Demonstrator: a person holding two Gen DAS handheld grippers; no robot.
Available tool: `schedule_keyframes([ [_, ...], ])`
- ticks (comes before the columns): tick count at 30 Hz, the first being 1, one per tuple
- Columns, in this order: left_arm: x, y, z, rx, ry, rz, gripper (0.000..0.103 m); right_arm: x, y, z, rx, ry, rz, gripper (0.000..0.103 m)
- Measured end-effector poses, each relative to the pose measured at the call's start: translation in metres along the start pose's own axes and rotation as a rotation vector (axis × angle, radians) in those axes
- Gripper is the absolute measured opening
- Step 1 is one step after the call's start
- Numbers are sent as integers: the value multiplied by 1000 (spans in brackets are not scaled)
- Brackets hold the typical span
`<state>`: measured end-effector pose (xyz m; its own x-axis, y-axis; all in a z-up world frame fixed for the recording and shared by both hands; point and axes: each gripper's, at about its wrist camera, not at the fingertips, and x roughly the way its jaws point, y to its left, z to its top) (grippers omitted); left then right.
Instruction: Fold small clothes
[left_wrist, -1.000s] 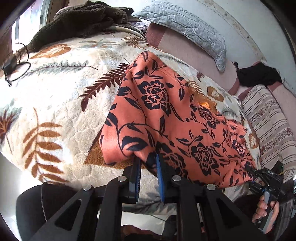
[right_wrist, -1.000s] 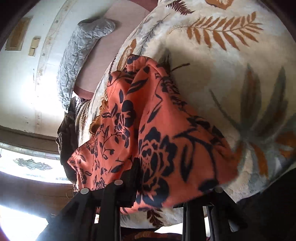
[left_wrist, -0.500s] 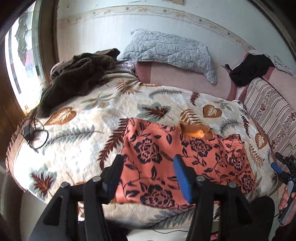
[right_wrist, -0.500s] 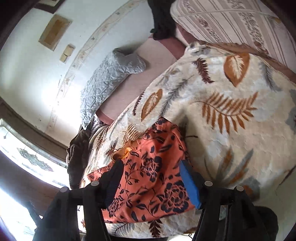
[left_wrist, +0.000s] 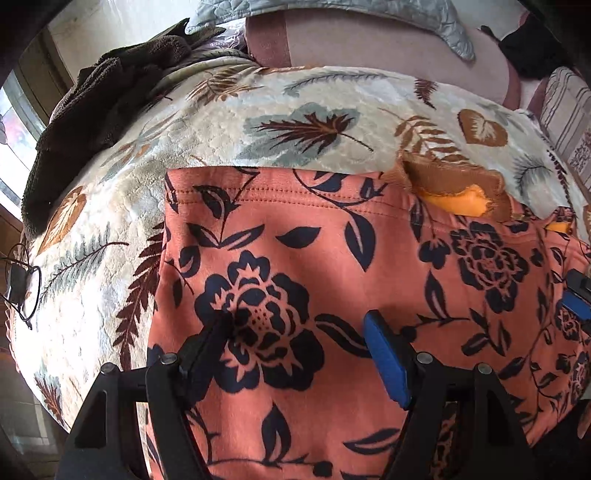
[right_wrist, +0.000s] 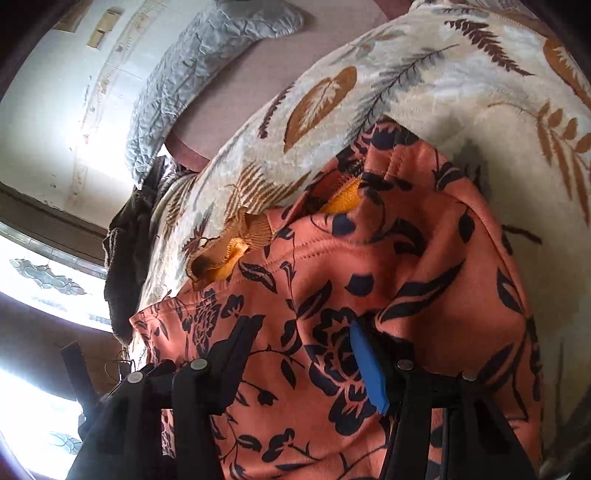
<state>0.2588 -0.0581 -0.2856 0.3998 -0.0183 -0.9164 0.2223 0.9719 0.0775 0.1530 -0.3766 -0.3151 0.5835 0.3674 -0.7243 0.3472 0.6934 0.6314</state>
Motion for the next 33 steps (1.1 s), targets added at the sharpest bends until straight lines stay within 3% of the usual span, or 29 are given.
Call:
schedule_keyframes([
  [3,11,6,13,-19,14,5,76,13,-1,13,23,4,-6,58],
  [12,32,18,36,-74,48,3,80,36,18,43,-67,-53,-79,58],
  [18,-12,25,18,-95,-65,-12,80,-15,25,40,-91,-215,54,58],
  [20,-32,30,5,-105,-119,-17,80,-31,25,31,-86,-229,104,58],
  [24,-54,41,-27,-117,-150,-3,80,-44,27,13,-82,-194,152,58],
  [28,-43,51,-54,-109,-93,37,80,-43,23,-8,-85,-138,146,58],
  [31,-26,54,-69,-132,-32,17,81,-37,13,-25,-59,-88,127,58],
  [33,-19,53,-72,-131,-25,25,89,-29,5,-33,-34,-44,101,59],
])
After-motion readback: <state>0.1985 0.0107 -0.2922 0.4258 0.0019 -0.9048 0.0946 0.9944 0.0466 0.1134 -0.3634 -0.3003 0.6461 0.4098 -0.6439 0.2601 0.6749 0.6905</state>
